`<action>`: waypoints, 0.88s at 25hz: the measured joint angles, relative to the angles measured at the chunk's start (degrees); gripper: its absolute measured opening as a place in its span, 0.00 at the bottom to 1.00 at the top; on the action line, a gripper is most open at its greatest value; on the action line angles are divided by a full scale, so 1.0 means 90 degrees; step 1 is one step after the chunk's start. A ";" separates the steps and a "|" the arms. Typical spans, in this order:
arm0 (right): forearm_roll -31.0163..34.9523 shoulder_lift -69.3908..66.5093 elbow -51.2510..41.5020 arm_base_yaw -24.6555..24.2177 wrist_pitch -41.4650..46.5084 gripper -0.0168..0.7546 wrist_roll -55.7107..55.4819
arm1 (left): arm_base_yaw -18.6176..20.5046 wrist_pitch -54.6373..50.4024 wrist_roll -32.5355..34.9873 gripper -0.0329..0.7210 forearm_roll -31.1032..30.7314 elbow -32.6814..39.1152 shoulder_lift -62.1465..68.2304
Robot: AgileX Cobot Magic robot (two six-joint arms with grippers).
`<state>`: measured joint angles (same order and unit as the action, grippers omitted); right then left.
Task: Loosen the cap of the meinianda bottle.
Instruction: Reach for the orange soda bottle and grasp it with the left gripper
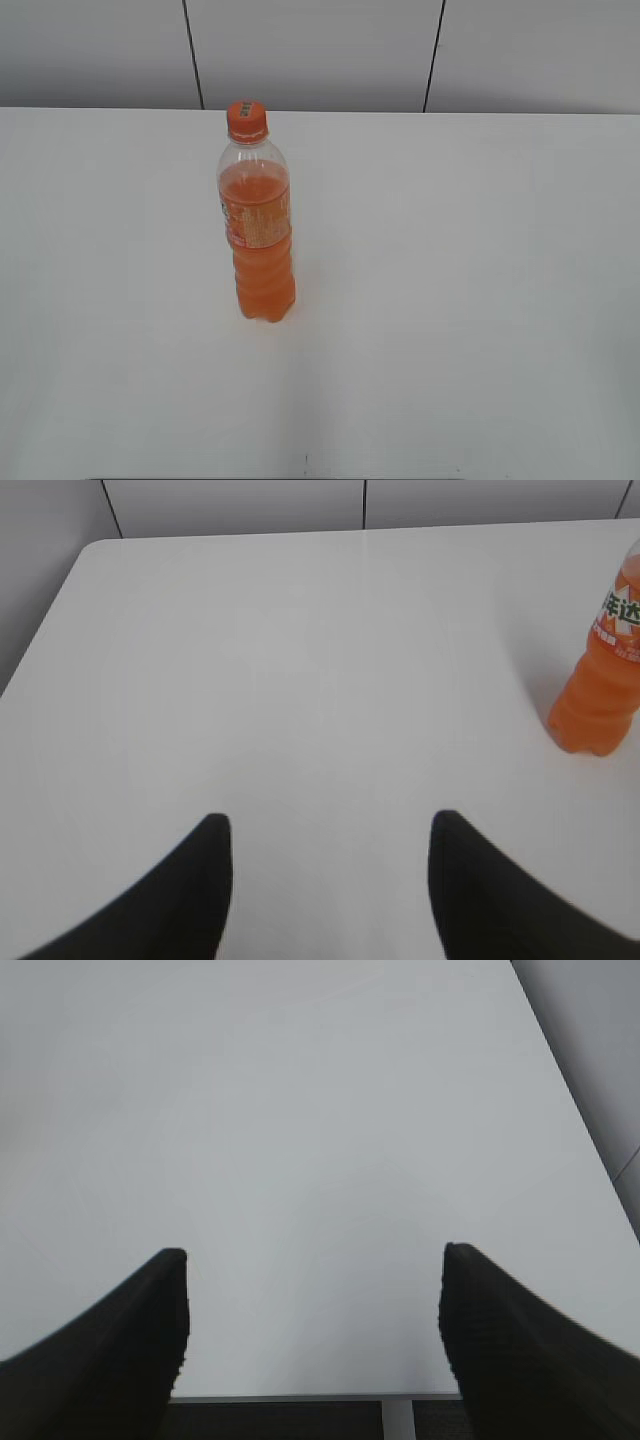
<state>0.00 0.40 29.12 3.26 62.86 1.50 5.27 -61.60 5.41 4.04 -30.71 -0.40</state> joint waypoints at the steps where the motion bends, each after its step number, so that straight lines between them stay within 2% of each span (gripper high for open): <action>1: 0.0000 0.0000 0.0000 0.0000 0.0000 0.78 0.0000 | 0.0000 0.0000 0.0000 0.56 0.0000 0.0000 0.0000; 22: 0.0000 0.0000 0.0000 0.0000 0.0000 0.78 0.0000 | 0.0000 0.0000 0.0000 0.54 0.0000 0.0000 0.0000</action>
<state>0.00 0.40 29.12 3.26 62.86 1.50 5.27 -61.60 5.41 4.04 -30.71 -0.40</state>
